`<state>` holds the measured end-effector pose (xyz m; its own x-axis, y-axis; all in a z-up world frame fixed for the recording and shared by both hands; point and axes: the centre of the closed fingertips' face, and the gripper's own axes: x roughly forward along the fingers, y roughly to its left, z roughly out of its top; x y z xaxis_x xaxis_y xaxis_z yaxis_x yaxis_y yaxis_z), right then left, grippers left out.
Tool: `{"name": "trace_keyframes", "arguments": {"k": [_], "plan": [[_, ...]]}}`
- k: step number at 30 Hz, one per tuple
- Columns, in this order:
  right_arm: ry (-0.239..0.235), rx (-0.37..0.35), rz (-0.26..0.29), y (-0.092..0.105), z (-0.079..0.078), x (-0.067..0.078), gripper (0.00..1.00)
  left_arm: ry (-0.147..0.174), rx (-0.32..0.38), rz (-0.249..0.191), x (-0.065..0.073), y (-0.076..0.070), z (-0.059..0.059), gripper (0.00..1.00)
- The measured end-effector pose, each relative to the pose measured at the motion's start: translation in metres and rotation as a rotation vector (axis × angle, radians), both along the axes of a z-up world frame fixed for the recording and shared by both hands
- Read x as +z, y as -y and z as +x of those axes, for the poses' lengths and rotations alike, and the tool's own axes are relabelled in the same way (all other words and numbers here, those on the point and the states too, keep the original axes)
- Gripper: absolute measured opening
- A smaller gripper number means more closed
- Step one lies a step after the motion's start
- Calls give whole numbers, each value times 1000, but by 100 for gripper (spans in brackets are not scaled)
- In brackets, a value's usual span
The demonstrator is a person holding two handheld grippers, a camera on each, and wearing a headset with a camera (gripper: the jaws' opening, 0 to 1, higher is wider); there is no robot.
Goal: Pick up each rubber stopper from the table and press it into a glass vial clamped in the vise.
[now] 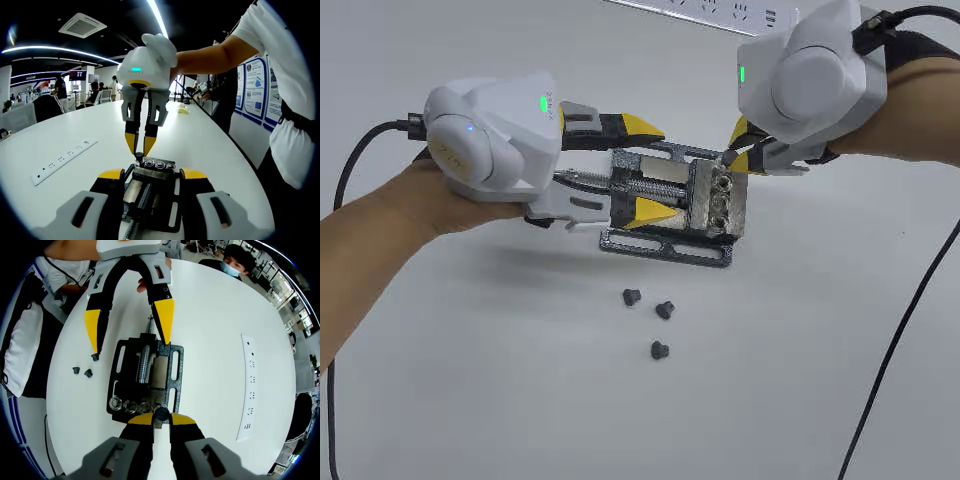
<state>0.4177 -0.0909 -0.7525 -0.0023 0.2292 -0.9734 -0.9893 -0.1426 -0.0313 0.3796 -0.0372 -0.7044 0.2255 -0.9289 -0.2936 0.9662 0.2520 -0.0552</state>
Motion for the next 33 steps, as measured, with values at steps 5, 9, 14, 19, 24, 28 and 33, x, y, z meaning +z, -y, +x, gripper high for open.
{"name": "trace_keyframes", "arguments": {"k": [5, 9, 14, 19, 24, 28, 33], "plan": [[2, 0, 0, 0, 0, 0, 11, -2, -1, -1, -1, 1, 0, 42], [2, -3, 4, 0, 0, 0, 11, -3, -4, 0, -1, 2, -1, 42], [-2, 1, -6, -1, 0, 0, 11, -3, -3, -1, -1, 3, -1, 42], [-16, 0, -18, 0, 0, 1, 11, -3, 0, -4, 0, 2, 0, 41], [-19, 7, -18, 0, 0, 1, 11, -7, -1, 0, -2, 1, 0, 41], [-24, 6, -10, 0, 0, 2, 12, -9, -1, -3, -2, 1, 1, 41], [-22, 11, -11, 1, 0, 1, 13, -11, -3, -3, -3, 2, 1, 41]]}}
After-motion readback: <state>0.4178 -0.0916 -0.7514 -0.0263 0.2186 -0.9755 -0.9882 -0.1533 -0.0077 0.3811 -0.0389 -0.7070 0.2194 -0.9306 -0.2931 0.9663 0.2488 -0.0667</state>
